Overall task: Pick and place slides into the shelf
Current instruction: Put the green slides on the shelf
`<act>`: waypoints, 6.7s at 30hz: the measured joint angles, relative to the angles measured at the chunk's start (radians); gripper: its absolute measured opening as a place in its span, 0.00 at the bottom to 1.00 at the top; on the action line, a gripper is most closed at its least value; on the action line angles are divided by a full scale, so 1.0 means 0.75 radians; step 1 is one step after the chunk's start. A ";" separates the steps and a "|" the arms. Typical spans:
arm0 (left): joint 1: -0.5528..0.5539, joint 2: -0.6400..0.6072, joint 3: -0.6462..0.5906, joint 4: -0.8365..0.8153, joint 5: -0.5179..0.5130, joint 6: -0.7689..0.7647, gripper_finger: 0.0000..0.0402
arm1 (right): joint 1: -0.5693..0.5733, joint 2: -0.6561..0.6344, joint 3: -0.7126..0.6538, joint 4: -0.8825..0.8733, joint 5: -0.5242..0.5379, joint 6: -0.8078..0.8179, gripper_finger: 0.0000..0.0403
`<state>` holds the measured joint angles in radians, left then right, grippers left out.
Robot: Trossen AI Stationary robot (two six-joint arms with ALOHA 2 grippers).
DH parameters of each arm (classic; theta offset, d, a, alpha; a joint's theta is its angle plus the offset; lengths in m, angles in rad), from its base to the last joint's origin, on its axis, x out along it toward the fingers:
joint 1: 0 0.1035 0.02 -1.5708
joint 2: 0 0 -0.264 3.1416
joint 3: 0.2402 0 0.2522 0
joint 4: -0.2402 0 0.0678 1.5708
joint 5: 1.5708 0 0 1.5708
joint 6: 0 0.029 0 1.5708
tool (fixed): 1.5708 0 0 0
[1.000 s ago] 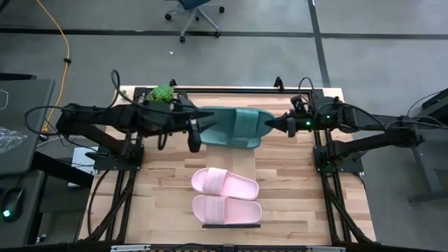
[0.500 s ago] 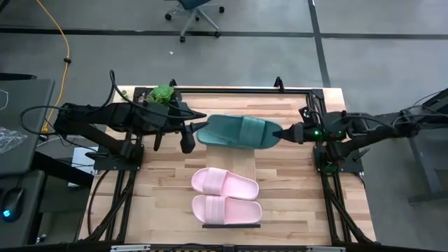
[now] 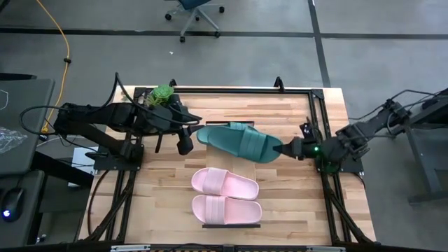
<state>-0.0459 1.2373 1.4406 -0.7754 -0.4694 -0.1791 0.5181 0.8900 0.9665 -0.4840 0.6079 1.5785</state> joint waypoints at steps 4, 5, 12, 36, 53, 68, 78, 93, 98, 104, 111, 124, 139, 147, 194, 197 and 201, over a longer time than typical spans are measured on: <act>0.000 0.000 0.000 -0.024 -0.019 0.008 0.28 | 0.062 0.033 0.000 0.002 0.064 0.080 0.03; 0.000 0.000 0.000 -0.025 -0.019 0.019 0.28 | 0.076 0.041 0.000 0.002 0.071 0.094 0.03; 0.000 0.000 0.000 -0.050 -0.018 0.030 0.28 | 0.190 0.085 0.000 -0.013 0.169 0.224 0.03; 0.000 0.006 0.000 -0.163 0.005 0.051 0.28 | 0.420 0.237 0.000 -0.229 0.332 0.681 0.02; 0.000 0.016 -0.166 -0.237 0.305 -0.104 0.28 | 0.369 0.236 0.000 -0.171 0.238 0.602 0.02; -0.001 0.016 -0.216 -0.301 0.410 -0.153 0.28 | 0.266 0.236 0.000 -0.157 0.125 0.560 0.02; -0.032 0.016 -0.216 -0.365 0.489 -0.100 0.28 | 0.162 0.235 0.000 -0.095 0.007 0.461 0.02; -0.167 0.205 -0.216 -0.345 0.682 -0.072 0.12 | 0.127 0.235 0.000 -0.078 -0.083 0.443 0.02; -0.166 0.267 -0.217 -0.311 0.732 -0.035 0.09 | 0.182 0.235 0.000 -0.079 -0.051 0.506 0.02; -0.165 0.258 -0.216 -0.292 0.719 -0.035 0.08 | 0.250 0.236 0.000 -0.089 -0.024 0.572 0.02; -0.166 0.259 -0.215 -0.256 0.716 -0.046 0.07 | 0.243 0.225 0.000 -0.059 0.051 0.466 0.02; -0.166 0.259 -0.215 -0.244 0.721 -0.046 0.02 | 0.184 0.225 0.000 -0.036 -0.034 0.378 0.02; -0.166 0.278 -0.215 -0.279 0.770 -0.016 0.02 | 0.208 0.225 0.000 -0.064 -0.019 0.402 0.02; -0.165 0.296 -0.216 -0.283 0.790 -0.001 0.02 | 0.208 0.226 0.000 -0.058 0.005 0.396 0.02; -0.166 0.296 -0.216 -0.263 0.771 0.014 0.02 | -0.076 0.194 -0.300 0.369 -0.222 0.318 0.02; -0.166 0.296 -0.216 -0.263 0.772 0.017 0.02 | -0.093 0.179 -0.306 0.322 -0.240 0.316 0.02; -0.166 0.296 -0.215 -0.264 0.772 0.019 0.02 | -0.120 0.177 -0.306 0.313 -0.306 0.296 0.02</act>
<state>-0.1703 1.4592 1.2793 -0.9736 0.1099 -0.1646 0.4282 1.0229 0.7368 -0.2494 0.3782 1.8003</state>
